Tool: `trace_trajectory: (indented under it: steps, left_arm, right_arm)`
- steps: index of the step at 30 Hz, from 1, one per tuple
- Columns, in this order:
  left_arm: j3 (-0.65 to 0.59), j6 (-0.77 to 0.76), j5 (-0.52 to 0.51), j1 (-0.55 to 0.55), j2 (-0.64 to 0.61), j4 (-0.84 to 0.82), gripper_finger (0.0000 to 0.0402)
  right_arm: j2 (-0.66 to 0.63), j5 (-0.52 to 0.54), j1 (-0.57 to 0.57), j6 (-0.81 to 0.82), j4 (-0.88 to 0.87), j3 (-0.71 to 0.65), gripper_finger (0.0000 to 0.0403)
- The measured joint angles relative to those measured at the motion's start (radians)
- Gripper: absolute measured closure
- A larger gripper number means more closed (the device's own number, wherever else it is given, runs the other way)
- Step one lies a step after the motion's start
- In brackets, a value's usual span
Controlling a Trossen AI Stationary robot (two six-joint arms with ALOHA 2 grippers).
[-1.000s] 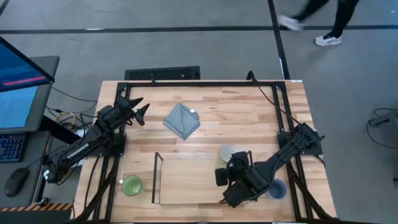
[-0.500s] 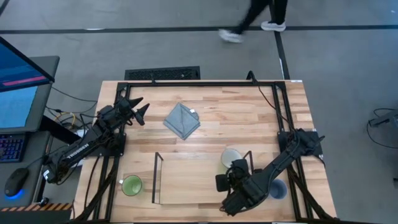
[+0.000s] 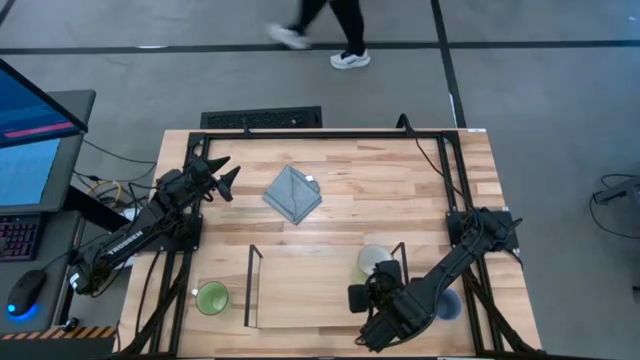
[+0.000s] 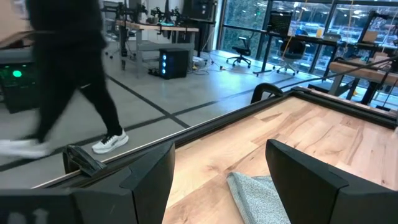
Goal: Stack small to large cups/mugs on shelf
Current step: Put the light green mug on the shelf
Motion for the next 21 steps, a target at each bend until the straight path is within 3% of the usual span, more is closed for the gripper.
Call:
trace_trajectory:
  steps: [21]
  left_arm:
    - [0.0,-0.001,0.001,0.0,0.0,-0.001,0.0159]
  right_arm:
    - [0.0,-0.063,0.004,-0.02,0.065,0.002,0.0338]
